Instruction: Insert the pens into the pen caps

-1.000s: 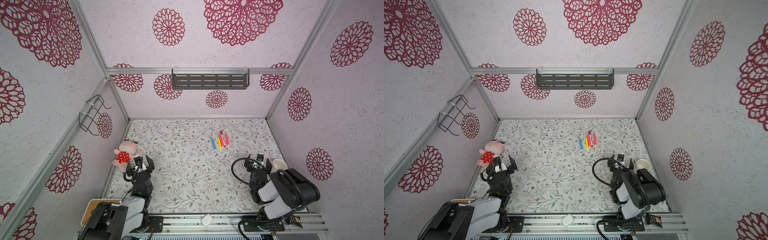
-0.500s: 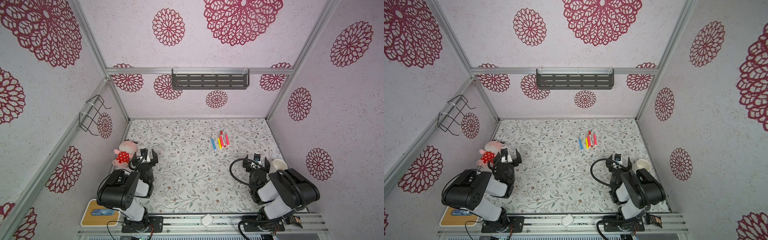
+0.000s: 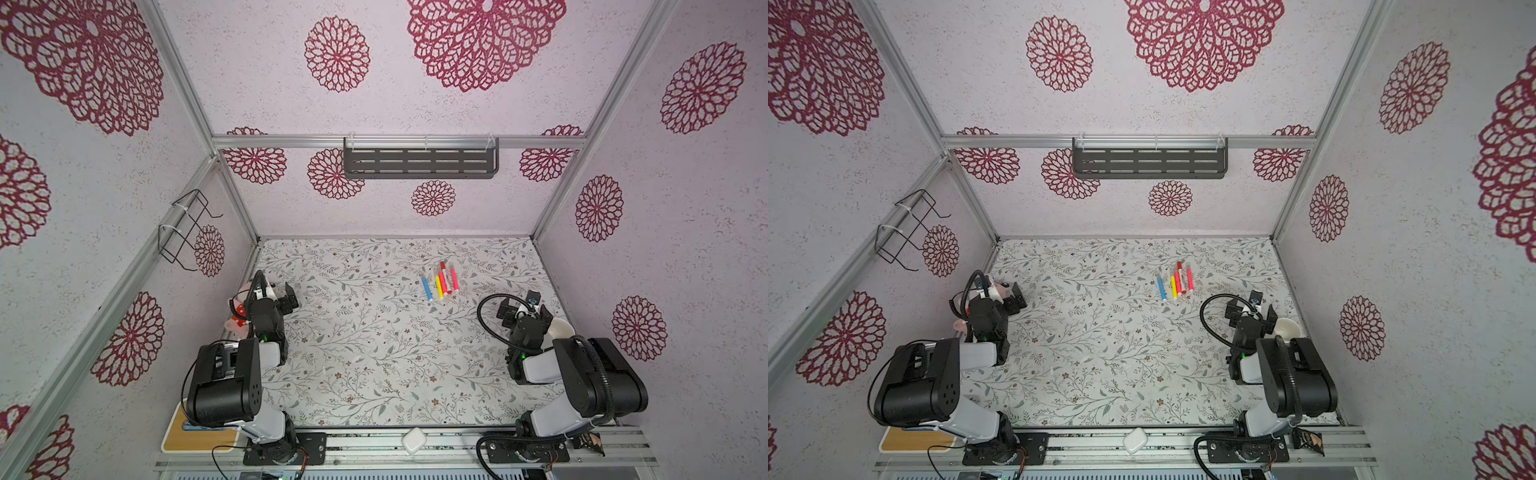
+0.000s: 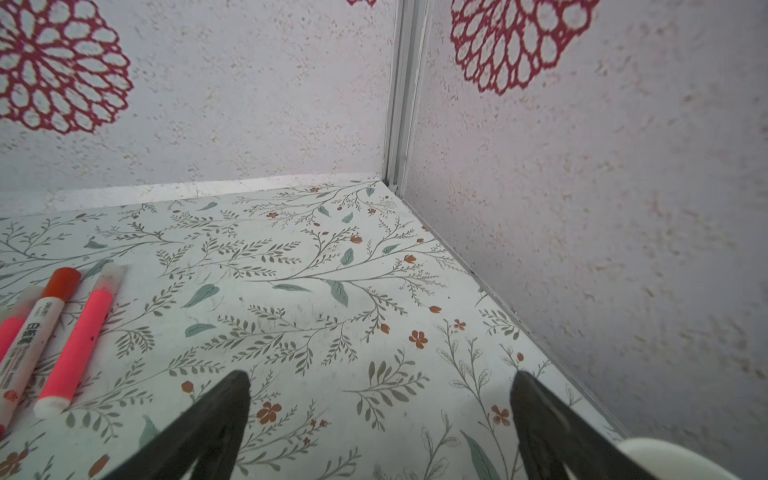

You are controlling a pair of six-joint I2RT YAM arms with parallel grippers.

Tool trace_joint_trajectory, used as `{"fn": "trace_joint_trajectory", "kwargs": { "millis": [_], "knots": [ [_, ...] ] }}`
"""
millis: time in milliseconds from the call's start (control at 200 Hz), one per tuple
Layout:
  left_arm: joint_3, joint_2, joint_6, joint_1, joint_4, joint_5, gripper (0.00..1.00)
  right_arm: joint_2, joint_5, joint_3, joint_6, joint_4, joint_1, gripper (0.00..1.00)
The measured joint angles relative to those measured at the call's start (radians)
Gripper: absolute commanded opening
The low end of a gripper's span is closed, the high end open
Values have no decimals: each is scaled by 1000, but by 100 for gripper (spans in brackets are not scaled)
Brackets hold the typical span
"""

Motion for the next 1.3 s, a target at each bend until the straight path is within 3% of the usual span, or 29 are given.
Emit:
{"fn": "trace_joint_trajectory", "kwargs": {
  "millis": [1301],
  "knots": [
    [-3,0,-3,-25,-37,5,97,0,-29,-2,9,-60,2,99]
  ]
}}
